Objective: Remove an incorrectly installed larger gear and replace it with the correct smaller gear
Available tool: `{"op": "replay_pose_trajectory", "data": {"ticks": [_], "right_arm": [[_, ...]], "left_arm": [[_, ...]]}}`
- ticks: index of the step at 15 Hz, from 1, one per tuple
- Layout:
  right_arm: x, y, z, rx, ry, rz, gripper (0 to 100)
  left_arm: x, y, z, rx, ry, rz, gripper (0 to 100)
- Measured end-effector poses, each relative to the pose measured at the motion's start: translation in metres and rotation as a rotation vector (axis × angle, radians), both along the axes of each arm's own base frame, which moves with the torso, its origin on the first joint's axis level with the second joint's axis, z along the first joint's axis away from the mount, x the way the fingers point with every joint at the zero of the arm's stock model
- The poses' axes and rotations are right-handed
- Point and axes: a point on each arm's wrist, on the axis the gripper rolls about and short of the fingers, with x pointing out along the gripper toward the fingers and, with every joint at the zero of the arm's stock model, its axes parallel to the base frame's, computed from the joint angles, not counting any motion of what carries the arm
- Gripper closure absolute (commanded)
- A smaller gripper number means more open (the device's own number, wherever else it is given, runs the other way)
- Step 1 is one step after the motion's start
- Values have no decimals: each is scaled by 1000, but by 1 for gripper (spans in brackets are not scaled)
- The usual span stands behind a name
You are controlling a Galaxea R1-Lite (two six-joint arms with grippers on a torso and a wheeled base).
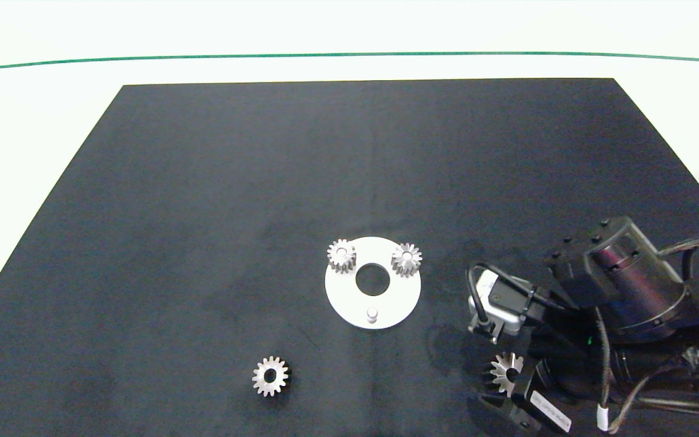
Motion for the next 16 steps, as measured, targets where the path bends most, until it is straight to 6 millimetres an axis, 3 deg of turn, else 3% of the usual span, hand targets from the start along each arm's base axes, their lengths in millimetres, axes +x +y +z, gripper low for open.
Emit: {"op": "replay_pose_trajectory", "data": {"ticks": [4,9,16], "right_arm": [[0,-25,32,42,-152,-212,0],[6,-64,54,170,-179,-494,0],[3,-75,103,265,-58,-742,0]], "left_arm": [[19,-2,-5,2,25,0,0],[61,-8,-26,12,101,1,0],[87,-15,-38,21,212,-38,0]]}}
